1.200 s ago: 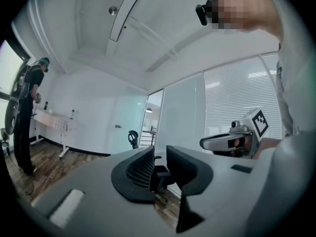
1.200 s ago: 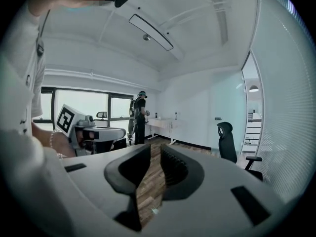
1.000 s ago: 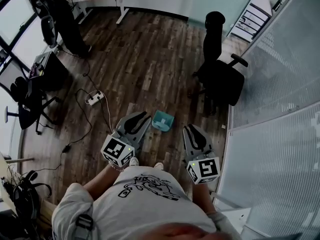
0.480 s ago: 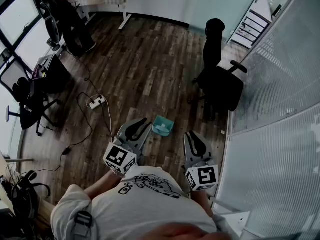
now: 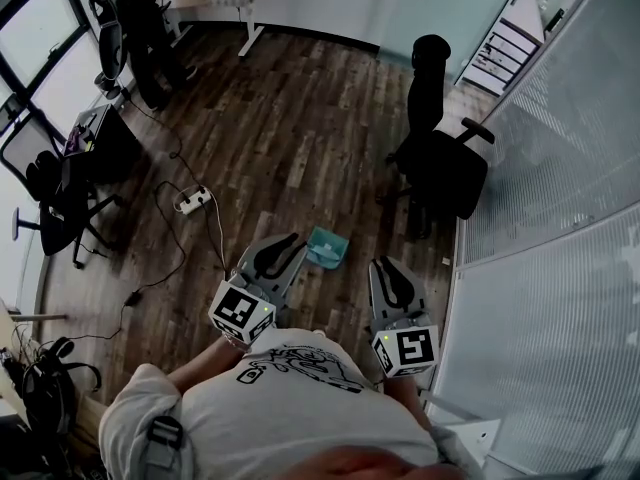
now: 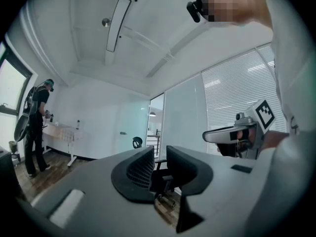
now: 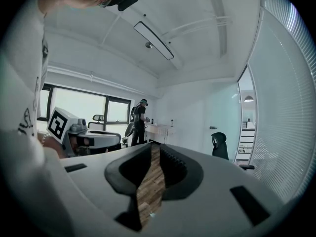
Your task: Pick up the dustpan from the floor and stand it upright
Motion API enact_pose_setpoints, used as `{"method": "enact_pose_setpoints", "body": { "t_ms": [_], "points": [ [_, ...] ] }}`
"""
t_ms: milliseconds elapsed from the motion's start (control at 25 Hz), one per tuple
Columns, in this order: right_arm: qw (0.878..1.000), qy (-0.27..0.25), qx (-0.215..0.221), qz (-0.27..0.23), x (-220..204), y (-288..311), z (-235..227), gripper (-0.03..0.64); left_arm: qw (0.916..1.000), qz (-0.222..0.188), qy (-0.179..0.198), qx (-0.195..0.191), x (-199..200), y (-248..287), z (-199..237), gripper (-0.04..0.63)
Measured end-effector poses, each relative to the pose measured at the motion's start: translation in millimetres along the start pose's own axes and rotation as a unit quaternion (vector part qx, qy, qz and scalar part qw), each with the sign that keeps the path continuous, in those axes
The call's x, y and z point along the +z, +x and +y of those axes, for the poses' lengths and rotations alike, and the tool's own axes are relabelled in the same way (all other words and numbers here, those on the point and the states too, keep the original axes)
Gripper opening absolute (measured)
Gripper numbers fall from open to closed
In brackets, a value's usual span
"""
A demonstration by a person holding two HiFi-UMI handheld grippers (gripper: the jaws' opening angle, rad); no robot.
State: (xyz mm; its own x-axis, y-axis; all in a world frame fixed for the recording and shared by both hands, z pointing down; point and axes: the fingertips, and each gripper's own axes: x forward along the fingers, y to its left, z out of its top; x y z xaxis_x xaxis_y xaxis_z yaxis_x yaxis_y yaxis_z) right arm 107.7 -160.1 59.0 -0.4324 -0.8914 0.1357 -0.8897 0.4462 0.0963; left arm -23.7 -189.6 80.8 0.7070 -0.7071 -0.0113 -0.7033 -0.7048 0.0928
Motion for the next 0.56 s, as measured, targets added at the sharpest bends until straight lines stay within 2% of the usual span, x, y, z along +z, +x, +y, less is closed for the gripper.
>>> {"method": "enact_pose_setpoints", "body": {
  "t_ms": [560],
  "points": [
    [1.0,-0.002,0.011,-0.004,9.0,-5.0,7.6,0.046,0.9999,-0.002,-0.005,-0.011,2.5,-5.1,-6.3,0.072]
  ]
}}
